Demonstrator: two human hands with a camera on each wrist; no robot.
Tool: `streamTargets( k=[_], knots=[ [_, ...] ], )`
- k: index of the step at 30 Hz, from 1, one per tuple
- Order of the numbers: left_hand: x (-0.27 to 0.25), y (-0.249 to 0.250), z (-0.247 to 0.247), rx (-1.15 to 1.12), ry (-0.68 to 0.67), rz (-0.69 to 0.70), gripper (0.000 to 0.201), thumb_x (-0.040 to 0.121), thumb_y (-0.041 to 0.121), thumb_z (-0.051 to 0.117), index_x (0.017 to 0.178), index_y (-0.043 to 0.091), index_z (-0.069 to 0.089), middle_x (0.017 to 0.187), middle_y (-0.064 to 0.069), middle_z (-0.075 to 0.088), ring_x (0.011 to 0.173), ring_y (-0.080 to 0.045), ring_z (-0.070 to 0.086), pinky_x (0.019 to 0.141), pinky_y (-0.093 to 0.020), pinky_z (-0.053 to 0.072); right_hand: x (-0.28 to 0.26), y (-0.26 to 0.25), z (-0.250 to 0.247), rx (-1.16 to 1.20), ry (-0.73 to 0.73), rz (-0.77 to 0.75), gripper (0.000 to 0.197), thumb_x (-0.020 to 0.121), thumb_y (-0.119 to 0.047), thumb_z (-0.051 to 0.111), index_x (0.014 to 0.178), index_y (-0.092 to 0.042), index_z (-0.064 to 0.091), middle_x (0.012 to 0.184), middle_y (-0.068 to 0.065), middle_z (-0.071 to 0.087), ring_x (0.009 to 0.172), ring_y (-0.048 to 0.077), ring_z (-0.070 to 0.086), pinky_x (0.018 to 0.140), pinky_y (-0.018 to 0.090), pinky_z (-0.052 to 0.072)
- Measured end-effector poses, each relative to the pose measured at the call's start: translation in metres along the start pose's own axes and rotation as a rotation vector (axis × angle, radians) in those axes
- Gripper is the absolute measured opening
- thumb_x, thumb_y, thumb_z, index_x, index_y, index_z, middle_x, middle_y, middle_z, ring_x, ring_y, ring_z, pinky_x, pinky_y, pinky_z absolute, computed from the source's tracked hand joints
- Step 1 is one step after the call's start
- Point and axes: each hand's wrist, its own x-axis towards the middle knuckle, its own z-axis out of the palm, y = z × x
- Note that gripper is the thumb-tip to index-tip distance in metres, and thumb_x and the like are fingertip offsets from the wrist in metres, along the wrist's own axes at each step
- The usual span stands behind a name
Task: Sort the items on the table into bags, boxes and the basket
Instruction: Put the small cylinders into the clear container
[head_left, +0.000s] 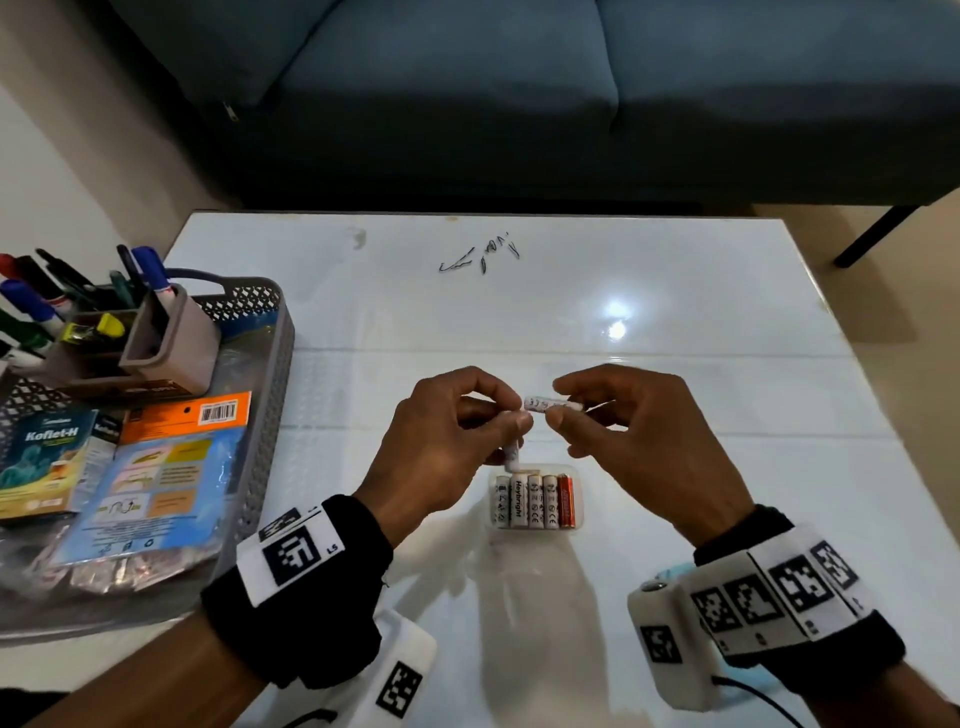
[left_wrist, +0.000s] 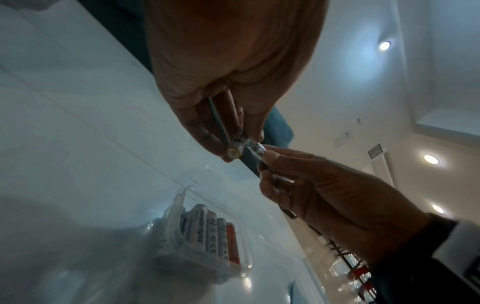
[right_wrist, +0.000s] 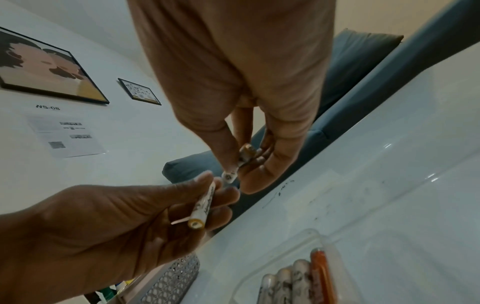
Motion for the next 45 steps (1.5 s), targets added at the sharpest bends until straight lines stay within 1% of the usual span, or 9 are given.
streamTargets(
  k=[5,10,17,20,25,28,33,40,45],
  knots=[
    [-0.009,-0.005,0.003,0.298,-0.017,0.117,0.016,0.076,0.016,0.089,0.081,0.019,0.074,0.075,0.003,0.076,0.073,-0.011,0.074,0.076,-0.030,0.062,0.000,0.003,-0.006,-0.203,0.026,-0.033,0.026,0.074,-0.032,0.089,0.081,-0.026,0.065,0.073,-0.006,0.072,0.067,0.008,0.070,0.062,0.027,0.058],
    [-0.016,-0.005,0.004,0.436,-0.016,0.207,0.027,0.070,0.015,0.093,0.080,0.022,0.069,0.074,0.006,0.073,0.070,-0.007,0.072,0.072,-0.027,0.061,-0.005,0.002,-0.007,-0.265,-0.041,-0.067,0.018,0.076,-0.025,0.088,0.083,-0.023,0.072,0.073,-0.009,0.070,0.069,0.003,0.067,0.062,0.017,0.055],
    [-0.011,0.002,0.000,0.343,0.010,0.187,0.020,0.071,0.007,0.091,0.077,0.015,0.074,0.087,0.003,0.077,0.075,-0.004,0.075,0.076,-0.027,0.063,-0.003,-0.001,-0.006,-0.143,0.023,-0.019,0.021,0.074,-0.024,0.087,0.089,-0.026,0.072,0.077,-0.009,0.072,0.071,0.007,0.070,0.071,0.026,0.061],
    [-0.006,0.003,-0.002,0.261,0.092,0.182,0.017,0.075,0.010,0.090,0.085,0.015,0.077,0.084,0.005,0.078,0.079,-0.001,0.075,0.078,-0.019,0.060,-0.001,-0.003,-0.008,0.008,0.050,0.041,0.026,0.075,-0.010,0.083,0.093,-0.021,0.067,0.081,-0.002,0.072,0.072,0.013,0.075,0.068,0.036,0.059],
    [0.003,0.001,-0.010,-0.113,0.175,-0.021,0.016,0.082,0.012,0.084,0.098,0.011,0.081,0.090,-0.005,0.080,0.087,-0.019,0.076,0.087,-0.033,0.062,-0.002,-0.004,-0.011,0.177,-0.174,0.215,0.023,0.079,0.005,0.075,0.096,-0.011,0.072,0.093,0.017,0.071,0.078,0.031,0.075,0.086,0.050,0.062],
    [0.001,0.002,-0.008,-0.274,0.169,-0.100,0.014,0.083,0.010,0.083,0.095,0.004,0.080,0.096,-0.013,0.079,0.088,-0.018,0.074,0.084,-0.026,0.061,-0.006,-0.004,-0.005,0.186,-0.279,0.271,0.018,0.084,0.005,0.073,0.095,-0.009,0.076,0.095,0.024,0.070,0.072,0.027,0.070,0.081,0.045,0.064],
    [0.000,-0.001,-0.006,-0.343,0.138,-0.154,0.025,0.077,0.011,0.087,0.095,-0.002,0.077,0.097,-0.015,0.078,0.085,-0.015,0.073,0.083,-0.024,0.059,-0.005,0.000,0.006,0.227,-0.228,0.327,0.019,0.086,0.006,0.069,0.100,-0.005,0.076,0.087,0.020,0.070,0.070,0.023,0.068,0.077,0.038,0.064],
    [-0.004,0.000,-0.004,-0.242,0.104,-0.144,0.020,0.080,0.005,0.084,0.097,0.000,0.076,0.098,-0.020,0.076,0.083,-0.019,0.074,0.083,-0.028,0.062,-0.001,-0.001,0.007,0.530,-0.224,0.454,0.024,0.089,0.007,0.065,0.111,0.000,0.070,0.090,0.018,0.069,0.084,0.028,0.068,0.091,0.047,0.059],
    [-0.008,-0.003,-0.004,0.102,-0.025,-0.082,0.025,0.084,0.017,0.081,0.107,0.022,0.075,0.086,-0.001,0.080,0.083,-0.014,0.077,0.081,-0.036,0.063,-0.002,-0.006,0.012,0.433,-0.252,0.388,0.026,0.087,0.008,0.068,0.109,-0.004,0.073,0.099,0.025,0.073,0.082,0.025,0.070,0.079,0.034,0.062]
  ],
)
